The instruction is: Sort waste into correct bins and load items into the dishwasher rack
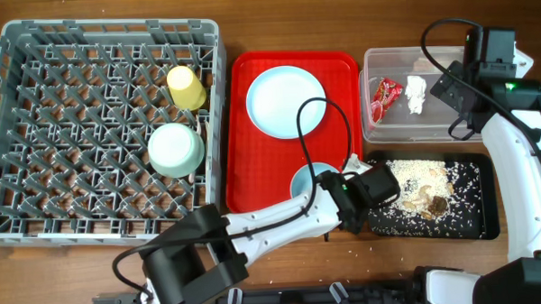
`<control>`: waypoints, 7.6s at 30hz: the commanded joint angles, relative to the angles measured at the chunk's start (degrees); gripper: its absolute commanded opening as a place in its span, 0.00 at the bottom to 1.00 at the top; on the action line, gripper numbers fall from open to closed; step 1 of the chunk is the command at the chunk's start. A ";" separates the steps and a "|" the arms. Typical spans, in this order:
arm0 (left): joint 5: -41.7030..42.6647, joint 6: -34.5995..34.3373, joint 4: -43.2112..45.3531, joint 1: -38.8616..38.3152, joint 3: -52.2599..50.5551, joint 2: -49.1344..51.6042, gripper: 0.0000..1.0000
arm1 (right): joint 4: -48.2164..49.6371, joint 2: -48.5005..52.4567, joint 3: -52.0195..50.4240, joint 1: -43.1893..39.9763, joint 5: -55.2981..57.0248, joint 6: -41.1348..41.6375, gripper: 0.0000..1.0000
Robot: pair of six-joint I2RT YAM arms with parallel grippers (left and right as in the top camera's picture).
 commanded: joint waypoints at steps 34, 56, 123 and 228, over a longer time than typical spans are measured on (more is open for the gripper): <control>95.43 2.60 25.11 96.10 4.15 7.96 0.04 | 0.00 -1.16 0.42 0.04 1.01 -0.31 1.00; 74.73 1.79 3.93 106.51 4.15 -15.61 0.72 | 0.02 -1.16 0.42 0.04 1.01 -0.31 1.00; 33.48 6.97 2.43 62.23 -1.27 -30.71 0.42 | 0.02 -1.16 0.42 0.04 1.01 -0.31 1.00; -5.70 3.04 -2.51 31.26 0.66 0.31 0.28 | 0.00 -1.16 0.42 0.04 1.01 -0.31 1.00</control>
